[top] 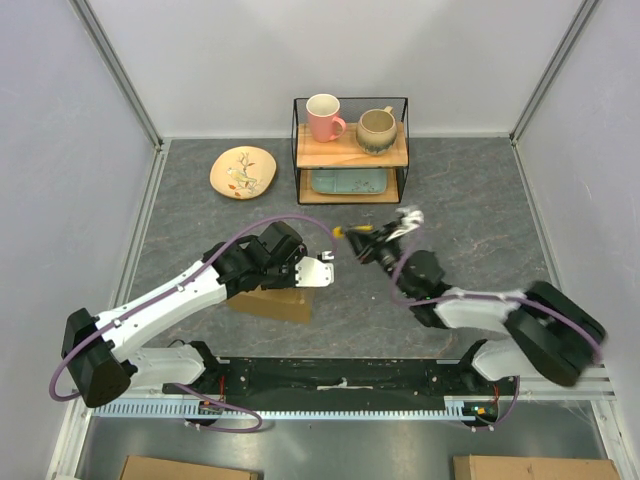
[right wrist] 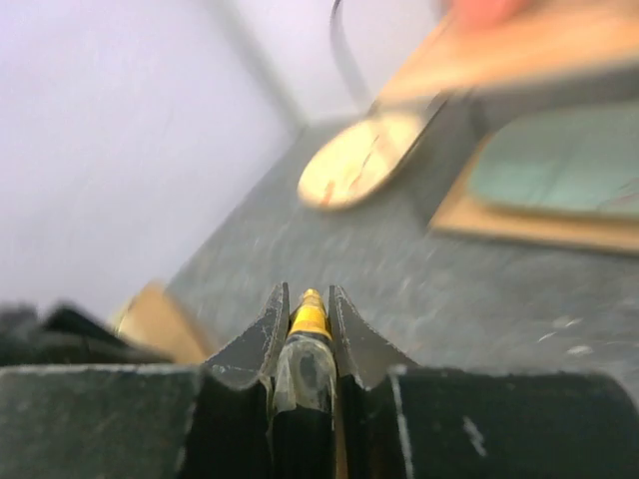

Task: Unpack the express box
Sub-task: Cut the express box at the center of the board.

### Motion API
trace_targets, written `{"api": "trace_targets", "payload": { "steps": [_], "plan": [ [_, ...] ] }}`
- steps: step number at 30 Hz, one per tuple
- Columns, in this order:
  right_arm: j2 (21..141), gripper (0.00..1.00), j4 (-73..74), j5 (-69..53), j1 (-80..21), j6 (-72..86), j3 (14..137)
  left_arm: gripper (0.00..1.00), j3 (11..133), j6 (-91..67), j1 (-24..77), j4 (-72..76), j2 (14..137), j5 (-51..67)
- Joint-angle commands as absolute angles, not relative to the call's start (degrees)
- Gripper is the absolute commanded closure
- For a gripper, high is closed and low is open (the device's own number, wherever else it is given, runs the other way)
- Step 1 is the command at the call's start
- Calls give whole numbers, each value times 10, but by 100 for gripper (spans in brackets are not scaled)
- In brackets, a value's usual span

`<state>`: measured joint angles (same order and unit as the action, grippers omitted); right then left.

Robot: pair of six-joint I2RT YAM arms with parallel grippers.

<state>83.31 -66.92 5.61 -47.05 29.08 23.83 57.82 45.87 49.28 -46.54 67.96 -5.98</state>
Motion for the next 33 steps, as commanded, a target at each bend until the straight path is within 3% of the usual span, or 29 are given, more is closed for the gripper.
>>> {"api": "trace_targets", "payload": {
  "steps": [1, 7, 18, 27, 33],
  "plan": [
    [689, 100, -555, 200, -439, 263, 201, 56, 567, 439, 494, -411, 667, -132],
    [623, 100, -511, 187, -438, 411, 165, 59, 576, 434, 493, -410, 672, -149],
    [784, 100, -780, 86, -435, 608, 128, 61, 580, 435, 488, -416, 677, -142],
    [959, 100, -967, 38, -423, 733, 192, 63, 576, 430, 483, -422, 676, -128],
    [1010, 100, -1006, 31, -420, 775, 221, 63, 584, 429, 481, -430, 672, -121]
  ]
}}
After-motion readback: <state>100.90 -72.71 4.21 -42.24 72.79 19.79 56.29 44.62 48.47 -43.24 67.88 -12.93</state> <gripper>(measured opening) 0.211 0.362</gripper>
